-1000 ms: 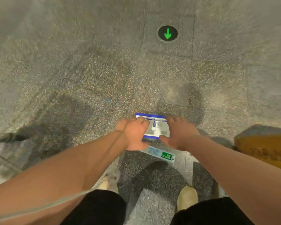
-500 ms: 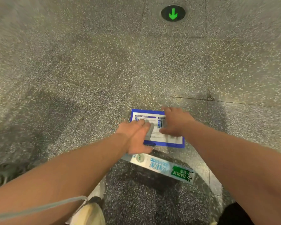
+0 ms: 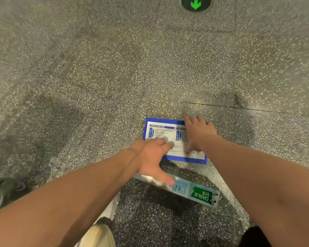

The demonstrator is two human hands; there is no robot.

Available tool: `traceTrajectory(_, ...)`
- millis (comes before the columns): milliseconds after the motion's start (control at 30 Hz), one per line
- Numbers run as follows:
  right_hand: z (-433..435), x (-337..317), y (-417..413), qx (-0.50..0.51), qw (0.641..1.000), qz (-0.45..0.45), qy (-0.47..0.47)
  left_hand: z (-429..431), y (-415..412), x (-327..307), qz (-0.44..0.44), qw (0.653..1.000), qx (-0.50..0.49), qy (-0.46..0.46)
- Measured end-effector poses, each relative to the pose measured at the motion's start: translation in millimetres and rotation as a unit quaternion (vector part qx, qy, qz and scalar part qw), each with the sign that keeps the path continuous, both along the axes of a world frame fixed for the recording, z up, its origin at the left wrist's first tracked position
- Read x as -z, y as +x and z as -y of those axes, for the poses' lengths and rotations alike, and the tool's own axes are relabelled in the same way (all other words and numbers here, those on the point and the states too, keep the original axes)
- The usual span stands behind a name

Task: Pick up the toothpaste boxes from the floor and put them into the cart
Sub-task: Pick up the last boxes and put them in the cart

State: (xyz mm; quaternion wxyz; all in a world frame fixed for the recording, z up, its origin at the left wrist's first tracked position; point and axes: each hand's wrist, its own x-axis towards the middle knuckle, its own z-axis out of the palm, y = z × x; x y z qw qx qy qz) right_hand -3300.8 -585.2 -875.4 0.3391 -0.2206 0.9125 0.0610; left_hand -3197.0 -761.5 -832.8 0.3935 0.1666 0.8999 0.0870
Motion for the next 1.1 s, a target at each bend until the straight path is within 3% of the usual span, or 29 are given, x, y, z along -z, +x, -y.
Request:
traceTrajectory(167, 0.9, 2.2, 3.4, -0.017, 0.999, -0.034, 0.016, -4.7, 11.0, -5.5, -0.046, 0.998, 0.046, 0.001)
traceTrajectory(433, -2.3, -16.8, 24.4, -0.058, 0.993, -0.099, 0.029, -4.4, 21.5, -4.9, -0.108, 0.994, 0.001, 0.008)
traceTrajectory(600, -13.6, -30.6, 45.2, -0.048, 0.993, -0.108, -0.011, -9.0, 27.4, -21.2, -0.151, 0.984, 0.055, -0.073)
traceTrajectory(900, -44.7, -72.3, 75.3, -0.044, 0.992, 0.006, -0.118, -9.4, 37.7, -19.7, -0.195, 0.970, 0.079, -0.120)
traceTrajectory(1100, -44.1, -81.9, 90.5, -0.070, 0.992, 0.037, -0.097, -18.5, 39.9, -22.2, -0.164, 0.979, 0.095, -0.075)
